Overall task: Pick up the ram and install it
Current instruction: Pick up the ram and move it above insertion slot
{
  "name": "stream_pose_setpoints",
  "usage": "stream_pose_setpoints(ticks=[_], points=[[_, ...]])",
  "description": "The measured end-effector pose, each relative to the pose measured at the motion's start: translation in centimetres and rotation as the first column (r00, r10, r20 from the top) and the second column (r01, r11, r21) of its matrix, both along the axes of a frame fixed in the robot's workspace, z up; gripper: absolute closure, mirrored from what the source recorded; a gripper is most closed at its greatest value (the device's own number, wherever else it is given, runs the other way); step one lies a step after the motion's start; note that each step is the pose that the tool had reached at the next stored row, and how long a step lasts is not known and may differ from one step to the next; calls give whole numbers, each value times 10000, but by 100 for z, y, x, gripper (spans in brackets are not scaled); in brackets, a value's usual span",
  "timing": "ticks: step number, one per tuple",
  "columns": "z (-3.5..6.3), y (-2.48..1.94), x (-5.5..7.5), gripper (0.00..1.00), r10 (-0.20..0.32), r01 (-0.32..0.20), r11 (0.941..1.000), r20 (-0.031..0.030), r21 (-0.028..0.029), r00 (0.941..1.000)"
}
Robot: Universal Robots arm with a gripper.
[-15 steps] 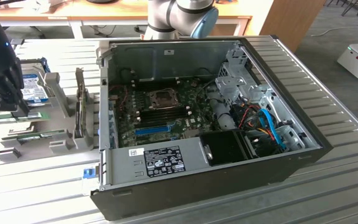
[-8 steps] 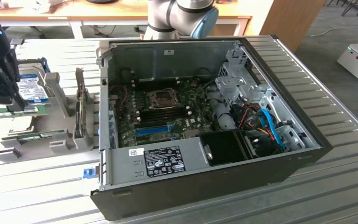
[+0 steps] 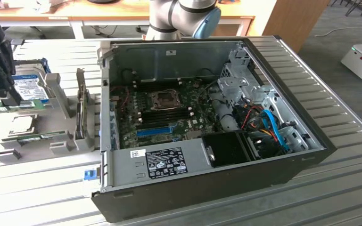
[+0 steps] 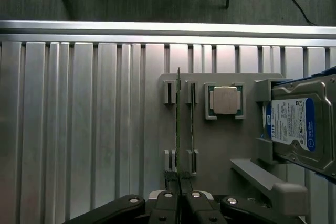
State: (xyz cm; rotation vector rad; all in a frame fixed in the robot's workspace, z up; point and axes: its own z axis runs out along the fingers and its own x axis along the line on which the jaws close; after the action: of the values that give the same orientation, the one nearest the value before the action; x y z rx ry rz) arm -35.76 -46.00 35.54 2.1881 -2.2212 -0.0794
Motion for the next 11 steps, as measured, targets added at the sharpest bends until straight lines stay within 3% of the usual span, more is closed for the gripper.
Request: stream_pose_setpoints(ticks=[11], points=[[216, 0, 2, 88, -13, 13, 10000, 0, -22, 10000]])
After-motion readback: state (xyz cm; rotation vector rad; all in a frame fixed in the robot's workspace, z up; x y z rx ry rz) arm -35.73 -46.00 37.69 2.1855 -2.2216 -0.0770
